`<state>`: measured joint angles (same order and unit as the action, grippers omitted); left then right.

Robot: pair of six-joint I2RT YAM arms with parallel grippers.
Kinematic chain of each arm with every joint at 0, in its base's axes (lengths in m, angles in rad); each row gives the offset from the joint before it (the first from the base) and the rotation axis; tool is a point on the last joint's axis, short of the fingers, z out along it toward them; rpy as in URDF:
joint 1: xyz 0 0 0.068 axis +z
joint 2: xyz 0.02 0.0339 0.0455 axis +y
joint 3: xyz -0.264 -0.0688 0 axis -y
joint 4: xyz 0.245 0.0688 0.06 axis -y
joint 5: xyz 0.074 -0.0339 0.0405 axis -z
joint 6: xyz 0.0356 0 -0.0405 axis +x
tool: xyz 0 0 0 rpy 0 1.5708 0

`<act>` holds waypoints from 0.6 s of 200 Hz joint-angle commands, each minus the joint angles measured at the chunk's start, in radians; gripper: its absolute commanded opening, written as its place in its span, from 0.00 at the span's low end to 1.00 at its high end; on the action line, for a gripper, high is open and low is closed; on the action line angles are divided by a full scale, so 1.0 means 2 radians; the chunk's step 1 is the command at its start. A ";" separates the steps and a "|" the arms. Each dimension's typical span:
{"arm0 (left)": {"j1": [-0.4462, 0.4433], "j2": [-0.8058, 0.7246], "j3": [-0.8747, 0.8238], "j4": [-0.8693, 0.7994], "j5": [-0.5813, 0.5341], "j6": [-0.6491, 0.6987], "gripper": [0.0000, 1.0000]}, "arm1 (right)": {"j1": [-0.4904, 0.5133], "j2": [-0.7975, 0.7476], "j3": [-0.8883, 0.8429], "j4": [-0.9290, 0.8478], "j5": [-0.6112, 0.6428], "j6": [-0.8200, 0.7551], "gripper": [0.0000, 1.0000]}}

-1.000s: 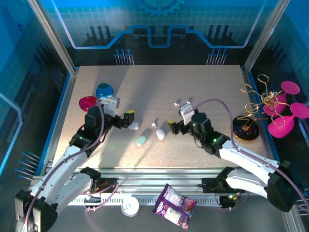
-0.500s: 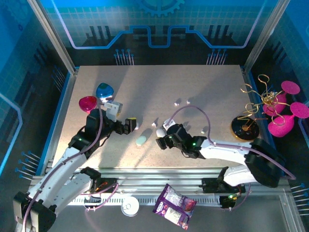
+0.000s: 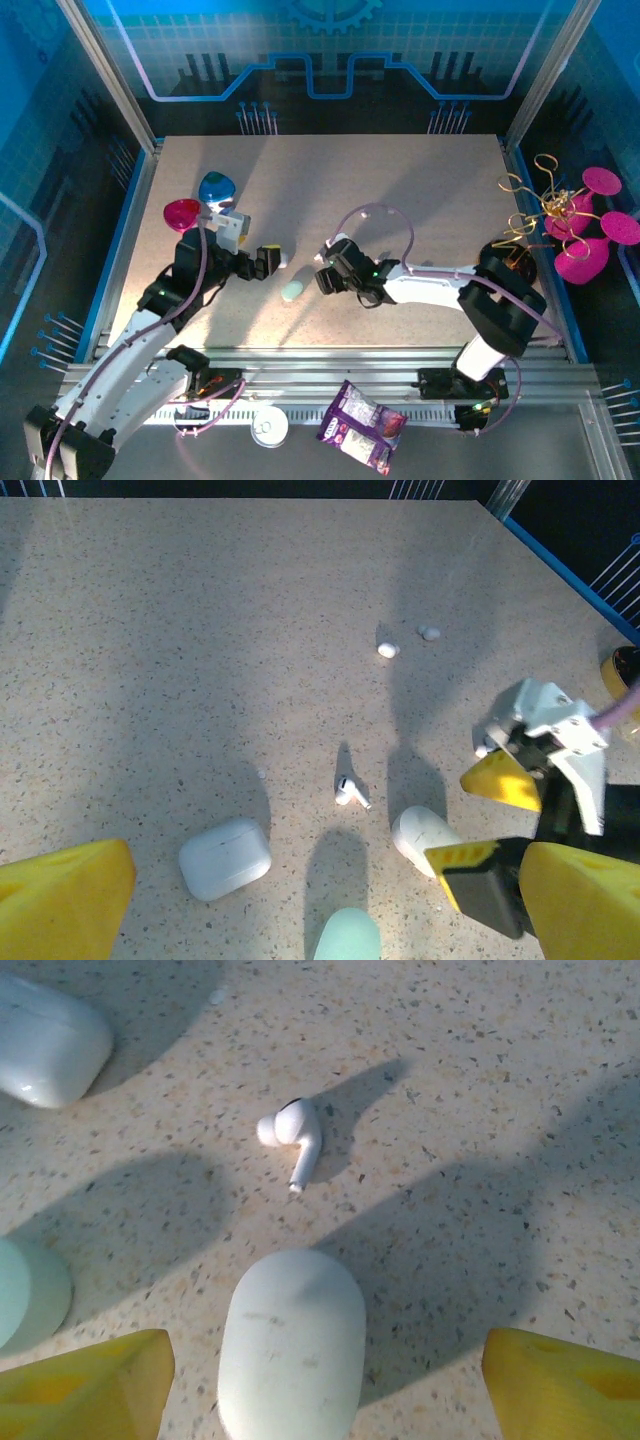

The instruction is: Insert the wireless bluetooth earbuds into the charging case

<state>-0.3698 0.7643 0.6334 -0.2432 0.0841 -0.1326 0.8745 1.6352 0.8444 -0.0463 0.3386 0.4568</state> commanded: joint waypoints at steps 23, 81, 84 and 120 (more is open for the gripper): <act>-0.006 -0.007 -0.008 -0.005 0.003 -0.010 0.99 | -0.023 0.065 0.077 -0.098 -0.031 0.017 0.81; -0.007 -0.007 -0.013 -0.002 0.000 -0.010 0.99 | -0.027 0.088 0.107 -0.138 -0.049 -0.013 0.64; -0.007 -0.006 -0.013 -0.002 0.000 -0.010 0.99 | -0.028 0.089 0.109 -0.140 -0.054 -0.017 0.63; -0.007 -0.002 -0.015 0.002 0.000 -0.008 0.99 | -0.027 0.095 0.116 -0.127 -0.097 -0.058 0.53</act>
<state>-0.3744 0.7605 0.6197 -0.2424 0.0841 -0.1333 0.8280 1.8050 1.0477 -0.2886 0.2253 0.4080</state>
